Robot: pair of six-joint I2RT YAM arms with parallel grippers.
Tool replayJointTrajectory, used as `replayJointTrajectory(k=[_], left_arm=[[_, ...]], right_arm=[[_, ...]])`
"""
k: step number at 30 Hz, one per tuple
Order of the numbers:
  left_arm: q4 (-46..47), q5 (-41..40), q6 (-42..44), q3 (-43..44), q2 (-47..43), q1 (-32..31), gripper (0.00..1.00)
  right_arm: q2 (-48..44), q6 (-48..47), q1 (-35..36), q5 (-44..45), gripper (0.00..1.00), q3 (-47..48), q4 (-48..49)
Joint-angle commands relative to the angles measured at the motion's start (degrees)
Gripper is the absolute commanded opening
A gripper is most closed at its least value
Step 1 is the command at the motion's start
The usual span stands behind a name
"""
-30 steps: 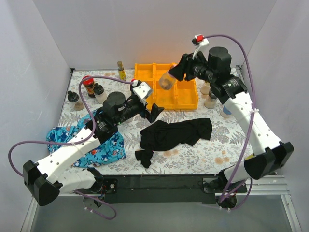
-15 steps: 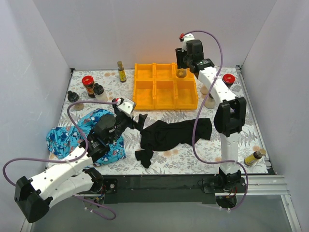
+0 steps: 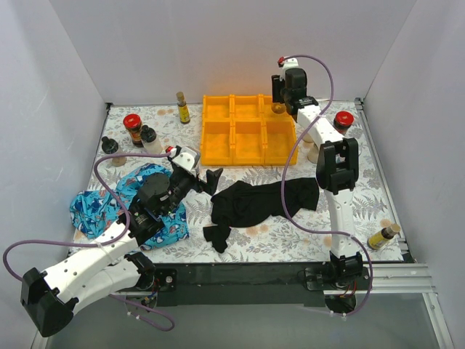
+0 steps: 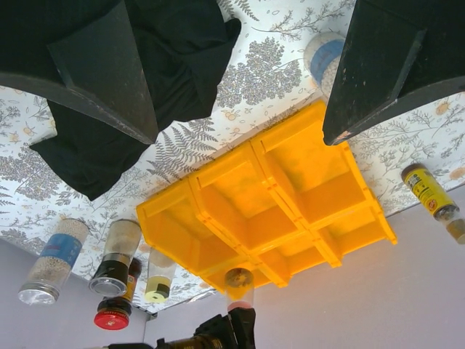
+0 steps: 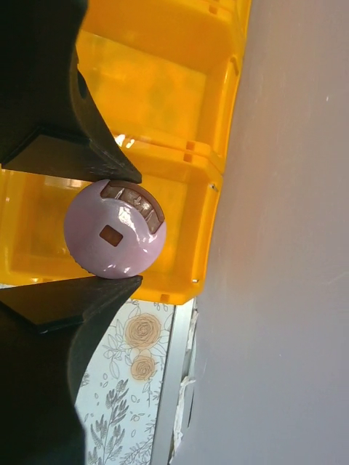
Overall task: Organize the condiment bottles
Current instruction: Place the bottle in the storage box.
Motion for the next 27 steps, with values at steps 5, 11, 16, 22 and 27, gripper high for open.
replayJointTrajectory(k=[5,11,16,22,27], left_arm=[[0.2,1.1,-0.3,1.8,-0.9,0.0,0.98],[0.4,1.2,-0.1,1.4,-2.4,0.0,0.98],[0.3,0.9,0.2,1.4,-3.1,-0.1,0.98],[0.4,0.9,0.4,1.1,-3.4,-0.1,0.98],[0.6,0.6,0.7,0.9,-3.9,-0.1,0.98]], right_arm=[[5.6,0.5,-0.9,0.0,0.01,4.4,14.1],[10.6,2.6,-0.9,-0.9,0.01,7.1,17.2],[13.5,3.3,-1.0,-0.4,0.24,8.5,19.3],[13.8,2.3,-0.9,-1.0,0.73,9.9,20.6],[7.1,1.1,-0.9,-2.4,0.99,7.4,20.6]])
